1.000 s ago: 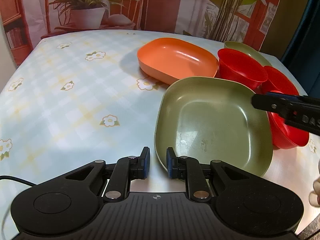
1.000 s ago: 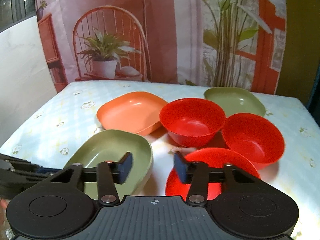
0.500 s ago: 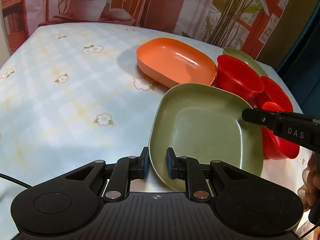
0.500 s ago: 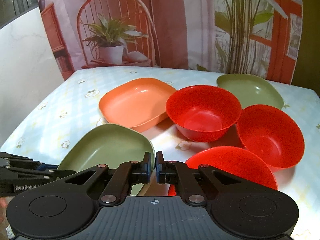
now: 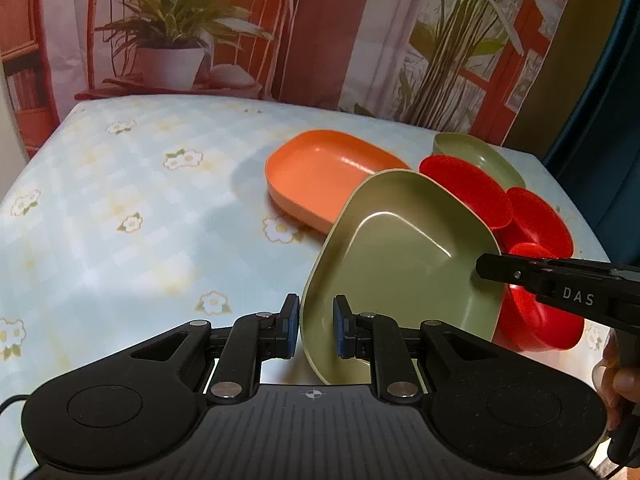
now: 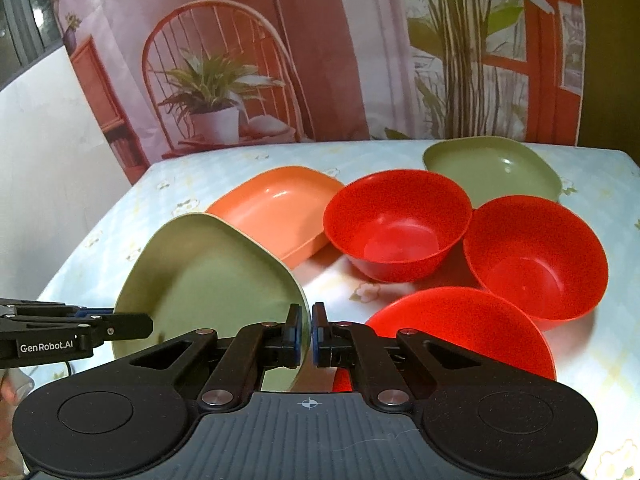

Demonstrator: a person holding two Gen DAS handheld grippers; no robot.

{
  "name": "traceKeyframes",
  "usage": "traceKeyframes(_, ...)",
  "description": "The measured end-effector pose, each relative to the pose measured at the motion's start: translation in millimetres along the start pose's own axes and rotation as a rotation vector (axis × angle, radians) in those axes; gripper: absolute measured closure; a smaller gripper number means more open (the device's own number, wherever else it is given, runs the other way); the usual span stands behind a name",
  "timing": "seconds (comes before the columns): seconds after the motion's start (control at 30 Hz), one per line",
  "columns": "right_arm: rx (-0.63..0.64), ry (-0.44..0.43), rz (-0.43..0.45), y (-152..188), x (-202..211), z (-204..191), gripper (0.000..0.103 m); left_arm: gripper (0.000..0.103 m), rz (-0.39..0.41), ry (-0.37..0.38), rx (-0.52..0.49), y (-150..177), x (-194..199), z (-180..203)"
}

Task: Organize plates and bowls
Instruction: 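Lift the olive-green plate with the left tool over the orange plate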

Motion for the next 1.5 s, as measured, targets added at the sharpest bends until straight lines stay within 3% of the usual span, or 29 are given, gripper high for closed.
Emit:
traceKeyframes(0.63,-0.079,-0.016,0.033,-14,4,10,0.098,0.084,0.03,0.01,-0.058,-25,9,5)
traceKeyframes(1.07,-0.095,-0.038,0.016,-16,-10,6,0.098,0.084,0.021,0.0,-0.047,-30,5,-5)
traceKeyframes(1.27,-0.09,-0.056,0.019,-34,-21,3,0.098,0.084,0.054,-0.022,-0.039,-50,6,-15)
traceKeyframes(1.5,-0.072,-0.077,0.017,-78,-48,-1,0.098,0.084,0.071,-0.037,-0.017,-89,-8,-33)
Point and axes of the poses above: each gripper's, at about its wrist camera, not at the fingertips, and x roughly against the way its jaws point, z to its right, y to its underside, the point moved 6 cm from there along -x, roughly the way its jaws point, and after that the axes turned 8 degrees about -z, right-handed, at the moved point
